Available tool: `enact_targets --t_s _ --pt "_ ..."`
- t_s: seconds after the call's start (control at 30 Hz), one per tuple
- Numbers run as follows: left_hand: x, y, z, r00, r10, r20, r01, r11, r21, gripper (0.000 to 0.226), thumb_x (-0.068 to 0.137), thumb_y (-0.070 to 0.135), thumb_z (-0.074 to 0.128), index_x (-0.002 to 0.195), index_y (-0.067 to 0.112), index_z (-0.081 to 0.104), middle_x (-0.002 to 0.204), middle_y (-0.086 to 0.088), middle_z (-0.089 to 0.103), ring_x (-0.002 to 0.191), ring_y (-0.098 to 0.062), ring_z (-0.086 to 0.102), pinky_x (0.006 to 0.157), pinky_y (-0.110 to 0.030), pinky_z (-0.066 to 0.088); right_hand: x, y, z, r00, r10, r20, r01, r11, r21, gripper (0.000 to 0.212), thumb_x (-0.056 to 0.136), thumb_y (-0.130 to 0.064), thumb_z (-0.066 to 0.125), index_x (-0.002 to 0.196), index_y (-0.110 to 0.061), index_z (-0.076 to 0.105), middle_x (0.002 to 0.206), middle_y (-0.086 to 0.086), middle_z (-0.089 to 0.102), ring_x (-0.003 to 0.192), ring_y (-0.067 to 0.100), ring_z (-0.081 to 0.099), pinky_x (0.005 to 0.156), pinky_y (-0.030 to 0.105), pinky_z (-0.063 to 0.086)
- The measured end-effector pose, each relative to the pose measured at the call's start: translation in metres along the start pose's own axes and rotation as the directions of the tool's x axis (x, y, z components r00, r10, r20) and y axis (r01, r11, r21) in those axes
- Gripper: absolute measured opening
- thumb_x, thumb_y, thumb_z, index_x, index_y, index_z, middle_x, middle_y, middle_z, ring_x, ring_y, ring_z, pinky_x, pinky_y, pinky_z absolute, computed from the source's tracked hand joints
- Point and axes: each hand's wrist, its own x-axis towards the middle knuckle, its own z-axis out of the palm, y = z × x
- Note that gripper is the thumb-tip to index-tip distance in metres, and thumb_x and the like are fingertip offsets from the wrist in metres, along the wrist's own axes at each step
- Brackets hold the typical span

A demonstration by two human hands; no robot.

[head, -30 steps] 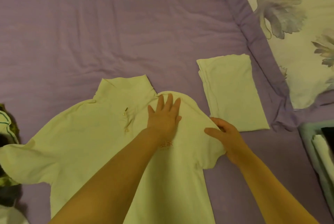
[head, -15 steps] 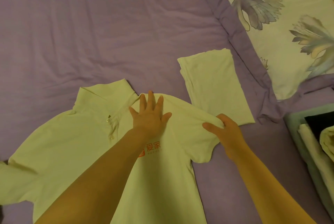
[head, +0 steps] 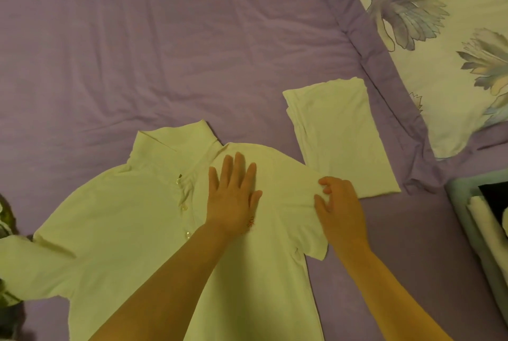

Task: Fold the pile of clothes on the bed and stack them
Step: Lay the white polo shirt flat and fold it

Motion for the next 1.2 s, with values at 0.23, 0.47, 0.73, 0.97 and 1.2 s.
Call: enact_targets --t_s 0.23,0.47,0.73,0.97,1.2 --pt "-0.046 -0.042 0.012 0.997 -0.037 -0.074 0.036 0.999 -0.012 0.064 0.097 0.054 0.019 0.149 0.018 0.029 0.157 -0.012 0.019 0.145 -0.036 0.015 0.112 -0.055 0.012 -0.003 -0.039 0.090 0.877 -0.303 0.373 0.421 0.858 -0.293 0.046 0.098 -0.038 0.041 0.139 -0.019 0.047 0.149 0.008 0.039 0.142 0.029 0.029 0.114 0.040 0.021" --pt "-0.048 -0.096 -0.008 0.997 0.063 -0.038 -0.063 0.998 -0.012 0.062 0.098 0.054 0.017 0.150 0.022 0.028 0.157 -0.006 0.024 0.145 -0.030 0.022 0.116 -0.055 0.017 0.036 -0.060 0.103 0.950 -0.135 0.283 0.280 0.771 -0.572 0.070 0.092 -0.056 0.013 0.144 -0.016 0.039 0.150 0.013 0.036 0.141 0.038 0.026 0.113 0.055 0.011" --pt "0.008 -0.162 -0.072 0.834 -0.532 -0.146 0.396 0.762 -0.512 0.048 0.098 0.025 0.045 0.144 0.021 0.033 0.152 -0.004 0.024 0.110 -0.026 0.056 0.071 -0.031 0.042 0.082 -0.170 0.129 0.933 -0.171 0.316 0.222 0.966 -0.134 0.040 0.099 -0.027 0.042 0.138 -0.018 0.045 0.120 0.008 0.057 0.109 0.026 0.055 0.088 0.037 0.046" --pt "0.049 -0.202 -0.094 0.734 -0.658 0.168 0.607 0.525 -0.596 0.036 0.094 0.046 0.048 0.075 0.015 0.047 0.087 -0.008 0.065 0.083 -0.030 0.067 0.069 -0.033 0.047 0.120 -0.205 0.157 0.931 0.073 0.356 0.018 0.969 -0.246 0.052 0.097 -0.039 0.046 0.142 -0.014 0.038 0.139 0.011 0.043 0.116 0.032 0.053 0.093 0.039 0.044" --pt "0.017 -0.202 -0.089 0.695 -0.682 0.228 0.420 0.127 -0.898 0.019 0.086 0.012 0.063 0.067 0.015 0.063 0.064 -0.005 0.060 0.063 -0.022 0.056 0.059 -0.023 0.046 0.121 -0.201 0.136 0.847 0.281 0.452 -0.430 0.861 0.270 0.015 0.089 -0.014 0.062 0.074 -0.015 0.058 0.055 0.004 0.049 0.049 0.018 0.057 0.043 0.021 0.041"
